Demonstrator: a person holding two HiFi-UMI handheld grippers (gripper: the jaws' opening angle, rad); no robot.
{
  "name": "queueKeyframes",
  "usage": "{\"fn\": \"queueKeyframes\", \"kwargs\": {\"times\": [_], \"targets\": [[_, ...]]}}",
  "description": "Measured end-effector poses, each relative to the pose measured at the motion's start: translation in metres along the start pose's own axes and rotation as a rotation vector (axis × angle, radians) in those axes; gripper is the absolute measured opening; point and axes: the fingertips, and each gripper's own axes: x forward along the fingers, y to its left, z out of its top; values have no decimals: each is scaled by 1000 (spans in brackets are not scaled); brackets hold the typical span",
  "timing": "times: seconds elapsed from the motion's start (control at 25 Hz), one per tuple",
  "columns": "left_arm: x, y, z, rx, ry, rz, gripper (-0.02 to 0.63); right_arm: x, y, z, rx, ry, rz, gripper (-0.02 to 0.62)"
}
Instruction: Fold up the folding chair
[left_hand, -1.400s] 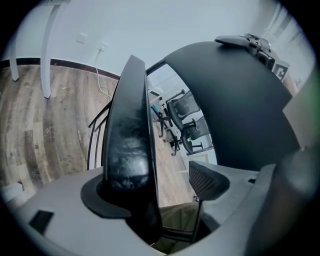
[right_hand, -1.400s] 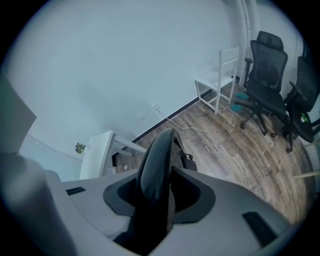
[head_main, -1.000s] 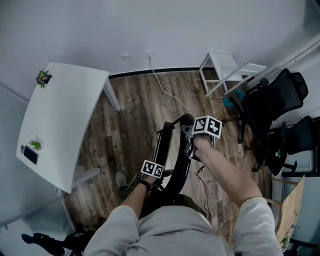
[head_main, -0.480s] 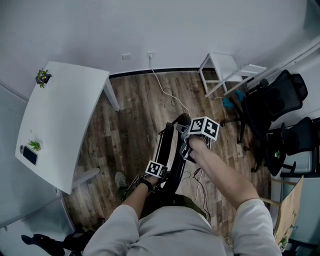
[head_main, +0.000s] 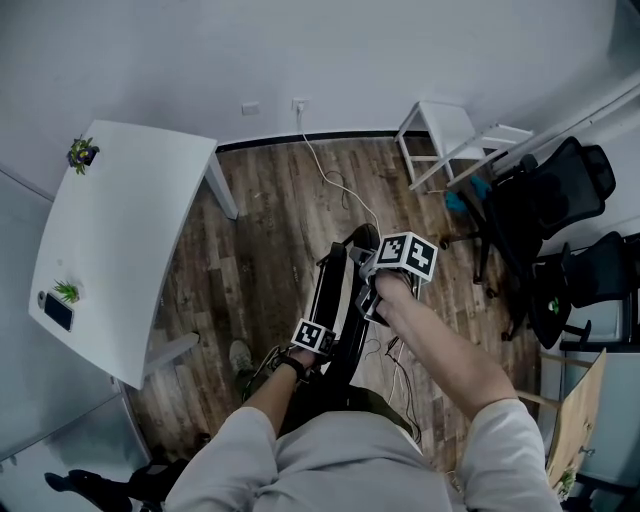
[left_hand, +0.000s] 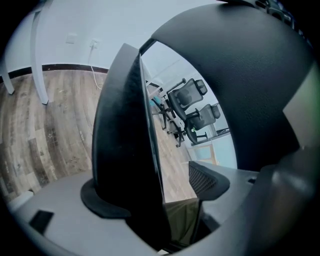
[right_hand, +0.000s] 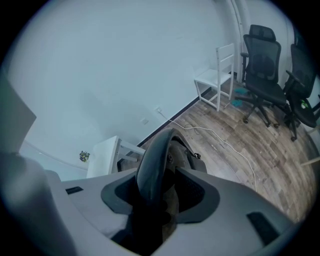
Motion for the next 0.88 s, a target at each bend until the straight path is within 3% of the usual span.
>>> {"fn": "queueKeyframes", "kwargs": {"times": [0.36,0.56,0.76,0.88], "targets": [[2,0,1,16,6,-5,380,-1,-2,1,16,0,18,190],[-6,9,10,-22,-63,-54,379,0,0,0,13,4,25,201],[-15,15,11,8,-70,-37,380,3,7,-1,-3,15,24,199],[-23,15,20,8,-122,-55,380,5,8,-1,-11,20,25,192]]}}
